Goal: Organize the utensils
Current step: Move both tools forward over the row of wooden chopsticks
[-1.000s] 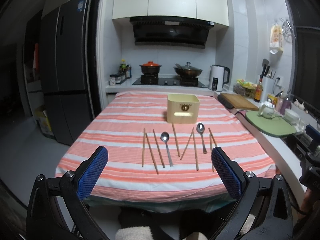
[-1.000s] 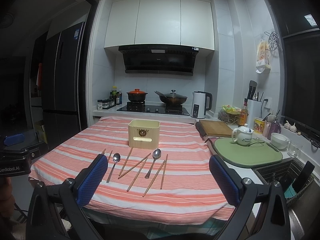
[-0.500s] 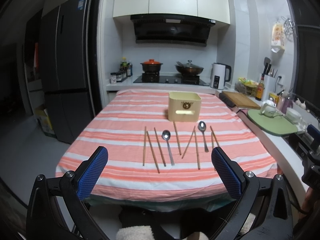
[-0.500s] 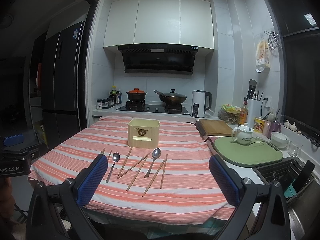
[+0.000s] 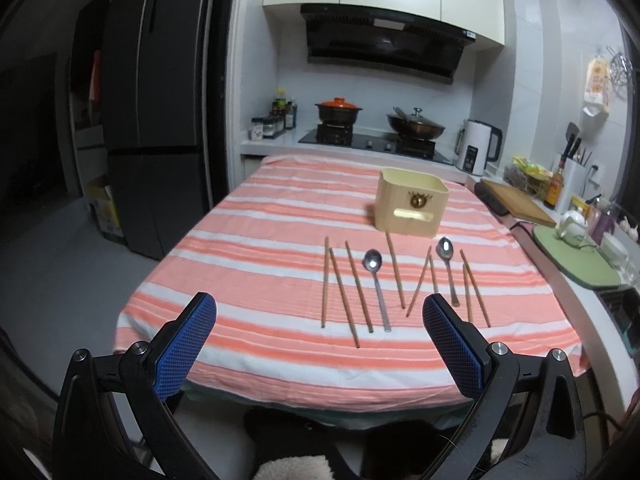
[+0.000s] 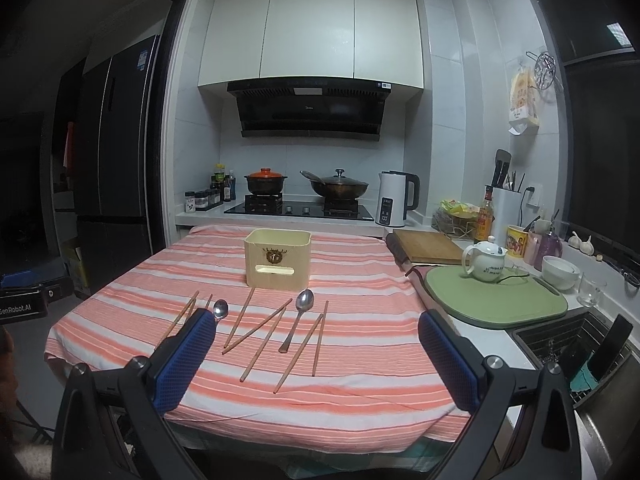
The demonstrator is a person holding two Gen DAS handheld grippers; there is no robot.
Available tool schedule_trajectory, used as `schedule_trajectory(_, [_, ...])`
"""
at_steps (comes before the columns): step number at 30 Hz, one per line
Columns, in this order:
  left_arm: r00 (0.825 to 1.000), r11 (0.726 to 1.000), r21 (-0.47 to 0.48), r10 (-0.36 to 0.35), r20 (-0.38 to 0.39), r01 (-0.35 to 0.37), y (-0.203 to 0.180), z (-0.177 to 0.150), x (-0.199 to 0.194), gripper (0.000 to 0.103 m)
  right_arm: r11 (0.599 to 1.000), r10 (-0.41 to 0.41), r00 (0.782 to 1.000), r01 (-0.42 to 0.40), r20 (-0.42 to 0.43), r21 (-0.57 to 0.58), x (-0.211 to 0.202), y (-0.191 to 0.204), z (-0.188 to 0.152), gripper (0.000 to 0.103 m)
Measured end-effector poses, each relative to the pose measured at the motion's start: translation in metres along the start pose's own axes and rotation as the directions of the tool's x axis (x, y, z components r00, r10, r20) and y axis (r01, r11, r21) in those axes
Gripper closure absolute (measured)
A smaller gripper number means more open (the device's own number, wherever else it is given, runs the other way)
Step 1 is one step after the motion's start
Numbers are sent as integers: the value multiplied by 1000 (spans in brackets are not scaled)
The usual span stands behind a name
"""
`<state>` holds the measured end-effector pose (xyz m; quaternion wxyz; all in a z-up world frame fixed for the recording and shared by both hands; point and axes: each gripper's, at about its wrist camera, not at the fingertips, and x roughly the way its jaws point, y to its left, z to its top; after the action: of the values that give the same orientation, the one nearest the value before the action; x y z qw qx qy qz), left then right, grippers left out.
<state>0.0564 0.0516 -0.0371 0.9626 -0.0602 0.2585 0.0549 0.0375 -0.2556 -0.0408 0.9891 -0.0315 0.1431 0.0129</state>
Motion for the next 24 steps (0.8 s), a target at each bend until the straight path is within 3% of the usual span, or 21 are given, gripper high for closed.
schedule_trajectory(5, [997,999,-5,-34,-65,33,3,-10,34,0,1000,-9,1000,9,-10,-15,23,-3,-10,0])
schedule_trajectory(12, [979,994,-44,-104,-174,98,13,-29,92,0,999,-17,997,14,-73,-45,74,-10,-44,0])
schedule_trajectory(17, [976,996,-11,-89,-201,88,13,-38,127,0,1000,4,982,-9,-187,-26,113,-16,-72,0])
schedule_trajectory(24, [960,998,-12,-65,-274,64,21,-52,178,1,999,24,968,-34,-248,-35,145,-13,-90,0])
